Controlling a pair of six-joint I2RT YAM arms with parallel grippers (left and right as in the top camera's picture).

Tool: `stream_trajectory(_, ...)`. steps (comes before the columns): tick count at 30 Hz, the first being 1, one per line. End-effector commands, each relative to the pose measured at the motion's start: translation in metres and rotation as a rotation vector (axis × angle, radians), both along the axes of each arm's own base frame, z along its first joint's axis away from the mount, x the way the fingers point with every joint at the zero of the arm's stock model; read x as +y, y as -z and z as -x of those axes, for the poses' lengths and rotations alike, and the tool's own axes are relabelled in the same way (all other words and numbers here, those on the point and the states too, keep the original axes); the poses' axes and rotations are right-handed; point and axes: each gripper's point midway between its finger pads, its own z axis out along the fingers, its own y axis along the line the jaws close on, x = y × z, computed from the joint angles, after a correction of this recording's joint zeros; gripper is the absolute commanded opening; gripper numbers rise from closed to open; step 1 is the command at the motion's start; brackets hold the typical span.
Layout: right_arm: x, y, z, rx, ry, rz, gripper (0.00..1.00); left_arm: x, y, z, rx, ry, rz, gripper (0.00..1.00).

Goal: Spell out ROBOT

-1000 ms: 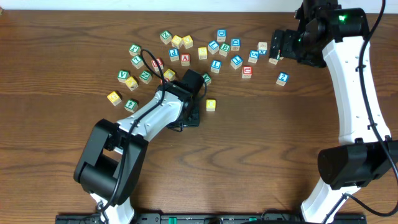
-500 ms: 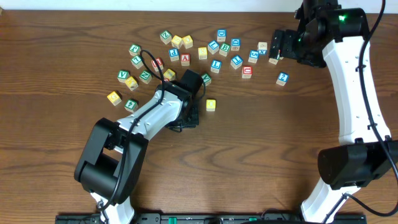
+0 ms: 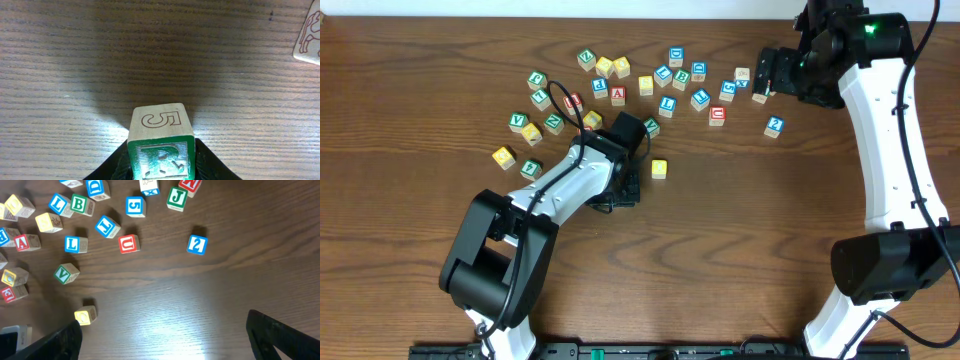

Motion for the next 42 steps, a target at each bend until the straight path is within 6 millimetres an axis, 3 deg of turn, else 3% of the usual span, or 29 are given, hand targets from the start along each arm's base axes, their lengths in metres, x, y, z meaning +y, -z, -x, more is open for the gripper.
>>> stream_trajectory(1,-0.001,-0.007,0.004,-0.014,-0.009,-0.001,0.99,-0.003,-0.003,-0.006,-0.005,0.031,0.009,0.33)
stream_trajectory(7,-0.001,-0.007,0.004,-0.014,-0.009,-0.001,0.99,-0.011,-0.012,-0.015,-0.033,0.068,0.034,0.3)
stream_trajectory(22,-0.001,-0.007,0.004,-0.013,-0.009,0.0,0.99,-0.029,-0.025,-0.066,-0.249,0.104,0.068,0.3)
stream_trajectory(28,-0.001,-0.006,0.005,-0.01,-0.009,0.0,0.99,-0.033,-0.005,-0.066,-0.227,0.114,0.06,0.31)
stream_trajectory(42,-0.001,-0.006,0.004,-0.01,-0.009,0.0,0.99,-0.043,-0.007,-0.063,-0.238,0.152,0.065,0.31)
